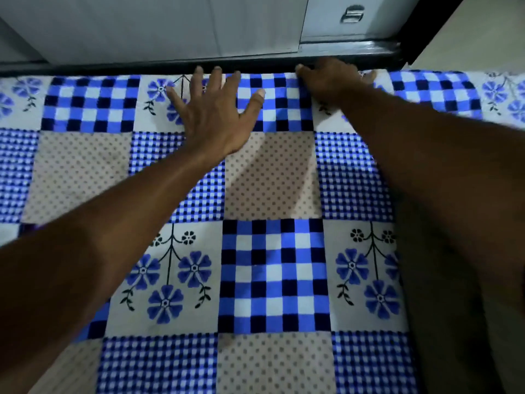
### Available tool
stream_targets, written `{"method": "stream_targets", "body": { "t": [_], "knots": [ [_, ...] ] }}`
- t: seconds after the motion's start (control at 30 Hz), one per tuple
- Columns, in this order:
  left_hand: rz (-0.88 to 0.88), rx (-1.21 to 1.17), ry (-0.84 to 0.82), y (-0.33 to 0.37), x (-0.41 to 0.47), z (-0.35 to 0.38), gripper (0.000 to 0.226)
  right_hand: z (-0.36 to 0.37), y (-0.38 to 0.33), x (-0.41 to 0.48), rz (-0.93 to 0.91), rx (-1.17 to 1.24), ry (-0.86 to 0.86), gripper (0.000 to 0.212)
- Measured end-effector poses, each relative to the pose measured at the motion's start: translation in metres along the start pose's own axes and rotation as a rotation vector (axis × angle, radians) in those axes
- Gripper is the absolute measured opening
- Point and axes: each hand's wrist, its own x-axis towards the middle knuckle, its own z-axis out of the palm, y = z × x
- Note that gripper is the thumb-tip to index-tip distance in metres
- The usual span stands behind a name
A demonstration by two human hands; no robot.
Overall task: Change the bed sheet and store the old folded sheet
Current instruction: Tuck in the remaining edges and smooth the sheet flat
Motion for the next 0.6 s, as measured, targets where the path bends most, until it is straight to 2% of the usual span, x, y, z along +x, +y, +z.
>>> {"method": "stream_targets", "body": {
  "t": [0.07,0.17,0.2,0.27,0.37,0.43,0.53,0.6],
  "knots": [
    [-0.003,-0.070,0.037,-0.003,-0.022,-0.005,0.068,0.000,-0.007,-0.027,-0.091,0.118,0.222,0.066],
    [0.008,-0.100,0.060,-0.028,-0.072,-0.013,0.067,0.021,-0.012,-0.130,-0.330,0.392,0.552,0.050],
    [0.021,-0.080,0.061,-0.042,-0.098,-0.015,0.067,0.039,-0.014,-0.177,-0.382,0.466,0.551,0.046],
    [0.076,-0.026,0.060,-0.071,-0.153,-0.016,0.064,0.077,-0.009,-0.274,-0.402,0.513,0.403,0.044],
    [0.127,-0.010,-0.028,-0.104,-0.224,-0.020,0.061,0.123,-0.003,-0.375,-0.554,0.363,0.173,0.047],
    [0.181,0.024,-0.122,-0.117,-0.262,-0.020,0.059,0.144,0.000,-0.395,-0.710,0.252,0.081,0.050],
    [0.163,0.099,-0.168,-0.132,-0.302,-0.019,0.061,0.152,-0.004,-0.366,-0.751,0.032,0.002,0.061],
    [0.097,0.088,-0.165,-0.143,-0.319,-0.021,0.063,0.146,-0.017,-0.326,-0.795,-0.064,0.026,0.067]
  ]
}}
